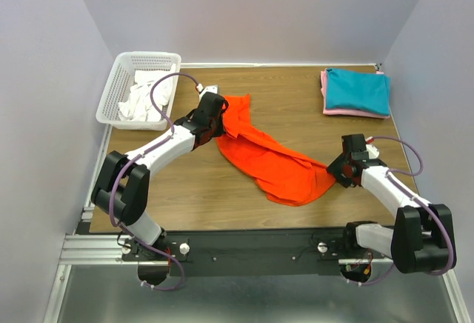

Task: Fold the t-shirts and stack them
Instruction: Flatten the tshirt out

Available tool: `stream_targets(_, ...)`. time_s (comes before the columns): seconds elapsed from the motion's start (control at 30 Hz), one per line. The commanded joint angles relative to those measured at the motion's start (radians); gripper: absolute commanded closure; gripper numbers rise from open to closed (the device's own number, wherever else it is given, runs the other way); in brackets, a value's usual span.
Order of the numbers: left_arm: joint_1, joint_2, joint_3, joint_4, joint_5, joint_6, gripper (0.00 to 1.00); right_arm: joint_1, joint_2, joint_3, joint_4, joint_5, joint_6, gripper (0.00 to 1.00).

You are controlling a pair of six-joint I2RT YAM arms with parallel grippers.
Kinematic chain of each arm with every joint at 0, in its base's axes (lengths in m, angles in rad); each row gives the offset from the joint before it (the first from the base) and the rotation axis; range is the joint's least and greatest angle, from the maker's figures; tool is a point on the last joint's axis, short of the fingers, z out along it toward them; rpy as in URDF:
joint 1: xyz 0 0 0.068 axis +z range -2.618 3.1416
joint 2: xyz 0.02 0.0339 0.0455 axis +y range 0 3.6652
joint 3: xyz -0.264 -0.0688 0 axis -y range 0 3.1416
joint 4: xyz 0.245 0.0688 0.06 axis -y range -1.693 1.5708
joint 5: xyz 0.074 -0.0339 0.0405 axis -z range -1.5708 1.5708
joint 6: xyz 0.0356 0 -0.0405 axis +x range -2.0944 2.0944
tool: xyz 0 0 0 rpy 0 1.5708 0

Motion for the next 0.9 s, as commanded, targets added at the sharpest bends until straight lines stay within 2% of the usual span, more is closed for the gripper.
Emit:
stream_targets(0.0,0.009,0.006,-0.001,0.011,-0.001,0.006,1.00,-0.007,0.021,0.006,-0.005,0.040,0.001,0.50)
stream_targets(0.23,0.012,0.002,-0.001,0.008,-0.007,0.004,1.00,-0.007,0.072,0.013,0.016,0.048,-0.009,0.55)
stream_targets(0.33,0.015,0.000,-0.004,0.005,-0.007,0.003,1.00,-0.008,0.096,0.013,0.029,0.048,-0.014,0.67)
stream_targets(0.43,0.017,-0.006,-0.005,0.005,-0.013,0.001,1.00,-0.007,0.105,0.014,0.041,0.063,-0.016,0.74)
stream_targets(0.57,0.024,-0.023,-0.007,-0.001,-0.026,-0.003,1.00,-0.007,0.084,0.020,0.061,0.065,-0.045,0.99)
stream_targets(0.73,0.032,-0.059,0.005,0.003,-0.027,-0.007,1.00,-0.007,0.026,0.069,0.085,0.066,-0.108,0.99)
stream_targets(0.87,0.030,-0.116,0.054,0.003,-0.048,-0.002,1.00,-0.005,-0.068,0.169,0.090,0.060,-0.151,0.99)
